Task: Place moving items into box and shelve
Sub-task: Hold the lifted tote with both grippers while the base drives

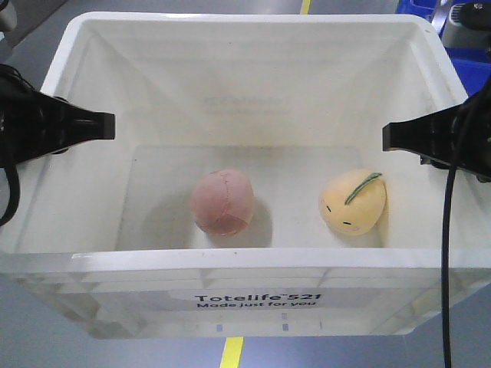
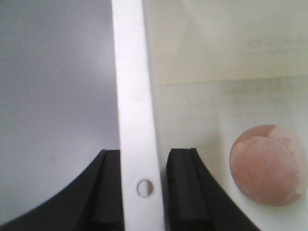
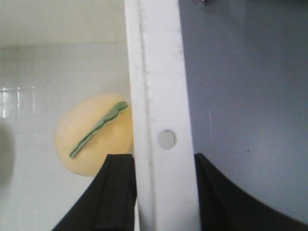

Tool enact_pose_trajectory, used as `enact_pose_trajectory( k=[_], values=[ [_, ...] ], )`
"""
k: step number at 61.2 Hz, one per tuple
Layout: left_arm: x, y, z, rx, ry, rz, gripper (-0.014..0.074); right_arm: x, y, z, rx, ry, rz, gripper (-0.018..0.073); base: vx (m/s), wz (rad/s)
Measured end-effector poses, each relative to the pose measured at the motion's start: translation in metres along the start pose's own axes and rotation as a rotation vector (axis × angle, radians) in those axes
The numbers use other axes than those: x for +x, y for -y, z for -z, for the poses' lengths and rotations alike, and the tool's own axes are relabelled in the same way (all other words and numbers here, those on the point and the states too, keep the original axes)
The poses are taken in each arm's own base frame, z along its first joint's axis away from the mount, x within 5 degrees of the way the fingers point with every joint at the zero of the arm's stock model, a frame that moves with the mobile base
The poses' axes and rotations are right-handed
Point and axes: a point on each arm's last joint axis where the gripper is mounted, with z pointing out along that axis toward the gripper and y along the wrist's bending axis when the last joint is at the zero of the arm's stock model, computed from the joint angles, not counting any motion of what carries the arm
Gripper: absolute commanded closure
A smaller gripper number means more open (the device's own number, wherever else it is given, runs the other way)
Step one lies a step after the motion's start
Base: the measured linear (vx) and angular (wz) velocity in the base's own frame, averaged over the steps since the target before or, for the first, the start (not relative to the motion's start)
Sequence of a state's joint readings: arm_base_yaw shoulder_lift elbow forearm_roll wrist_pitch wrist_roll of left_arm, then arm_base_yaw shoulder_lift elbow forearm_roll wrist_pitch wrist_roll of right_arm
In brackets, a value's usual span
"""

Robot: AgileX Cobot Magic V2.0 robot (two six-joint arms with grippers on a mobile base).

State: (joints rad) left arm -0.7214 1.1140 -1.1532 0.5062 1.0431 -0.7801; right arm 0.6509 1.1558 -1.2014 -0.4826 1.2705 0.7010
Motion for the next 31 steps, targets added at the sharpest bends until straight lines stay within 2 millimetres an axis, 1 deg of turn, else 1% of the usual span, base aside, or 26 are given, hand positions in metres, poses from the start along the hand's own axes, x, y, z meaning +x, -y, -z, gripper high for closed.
enact_pose_trajectory(
  k=[31],
  values=[
    [0.0001,0.0001,0.0,0.001,-0.001,0.001,0.0446,0.0004,0.0002,0.0,0.002,-0.004,-0.001,0.0407,0.4,0.02]
  ],
)
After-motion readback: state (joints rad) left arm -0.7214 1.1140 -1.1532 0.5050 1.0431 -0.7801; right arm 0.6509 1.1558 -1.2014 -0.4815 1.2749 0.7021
